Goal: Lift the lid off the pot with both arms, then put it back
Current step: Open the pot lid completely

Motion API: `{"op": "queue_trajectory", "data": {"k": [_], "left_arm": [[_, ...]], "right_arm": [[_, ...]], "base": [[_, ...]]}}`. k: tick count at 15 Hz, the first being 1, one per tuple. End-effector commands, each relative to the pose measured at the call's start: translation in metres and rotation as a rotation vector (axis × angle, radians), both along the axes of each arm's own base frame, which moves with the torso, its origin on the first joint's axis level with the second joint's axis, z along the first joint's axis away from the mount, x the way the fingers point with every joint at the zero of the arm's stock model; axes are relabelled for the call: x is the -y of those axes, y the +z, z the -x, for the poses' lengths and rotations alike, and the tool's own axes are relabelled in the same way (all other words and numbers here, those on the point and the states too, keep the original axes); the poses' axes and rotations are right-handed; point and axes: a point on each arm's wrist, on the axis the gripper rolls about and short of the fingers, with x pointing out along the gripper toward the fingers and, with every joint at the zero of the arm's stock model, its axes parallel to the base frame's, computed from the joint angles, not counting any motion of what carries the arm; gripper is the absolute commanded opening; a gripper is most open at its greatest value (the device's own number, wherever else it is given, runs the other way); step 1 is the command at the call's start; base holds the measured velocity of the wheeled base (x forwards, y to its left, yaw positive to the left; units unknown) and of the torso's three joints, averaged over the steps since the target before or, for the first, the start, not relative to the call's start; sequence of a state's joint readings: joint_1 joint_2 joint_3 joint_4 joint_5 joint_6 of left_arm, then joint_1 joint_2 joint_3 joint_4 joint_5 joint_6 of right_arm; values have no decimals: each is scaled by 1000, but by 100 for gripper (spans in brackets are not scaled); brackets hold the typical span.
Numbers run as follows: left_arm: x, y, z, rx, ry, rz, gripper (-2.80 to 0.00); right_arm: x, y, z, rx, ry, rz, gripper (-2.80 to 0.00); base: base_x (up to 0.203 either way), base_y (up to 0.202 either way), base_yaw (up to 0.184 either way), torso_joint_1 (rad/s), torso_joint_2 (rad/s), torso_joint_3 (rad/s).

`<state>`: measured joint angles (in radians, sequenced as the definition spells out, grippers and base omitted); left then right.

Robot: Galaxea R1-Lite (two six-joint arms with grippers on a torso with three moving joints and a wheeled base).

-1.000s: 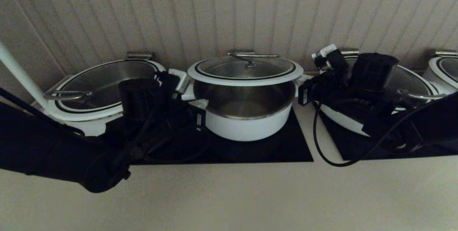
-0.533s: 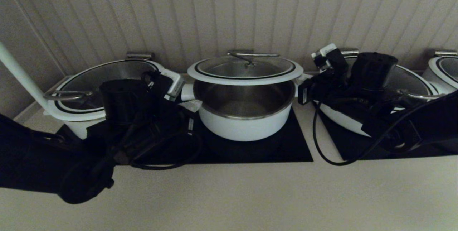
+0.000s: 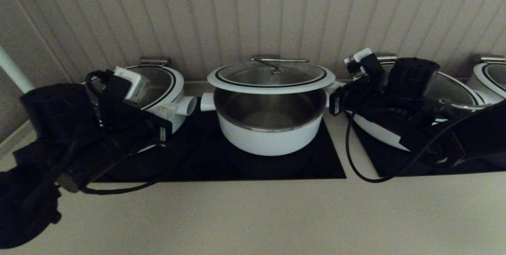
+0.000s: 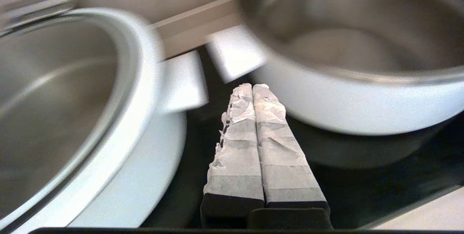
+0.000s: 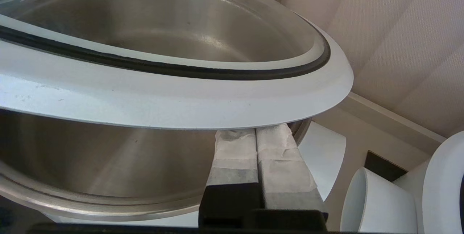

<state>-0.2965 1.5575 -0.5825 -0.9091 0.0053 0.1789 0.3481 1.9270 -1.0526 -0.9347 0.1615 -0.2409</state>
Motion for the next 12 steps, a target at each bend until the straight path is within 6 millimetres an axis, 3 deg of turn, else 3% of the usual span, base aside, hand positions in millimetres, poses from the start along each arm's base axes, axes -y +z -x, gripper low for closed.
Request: {"op": "queue_trajectory", "data": {"k": [1,8,12], "left_arm": [[-22,9,28,46,59,13,-280],[-62,-8,100,65,227,34,-280],[-71,-45,144,-3,306,58,-280]], "right_arm": [[0,2,0,13,1,-3,-280],[0,2,0,12,1,-3,-280],[0,3,0,16,1,-4,-280]], "base": [[0,0,0,0,0,0],[0,0,0,0,0,0],[0,0,0,0,0,0]]}}
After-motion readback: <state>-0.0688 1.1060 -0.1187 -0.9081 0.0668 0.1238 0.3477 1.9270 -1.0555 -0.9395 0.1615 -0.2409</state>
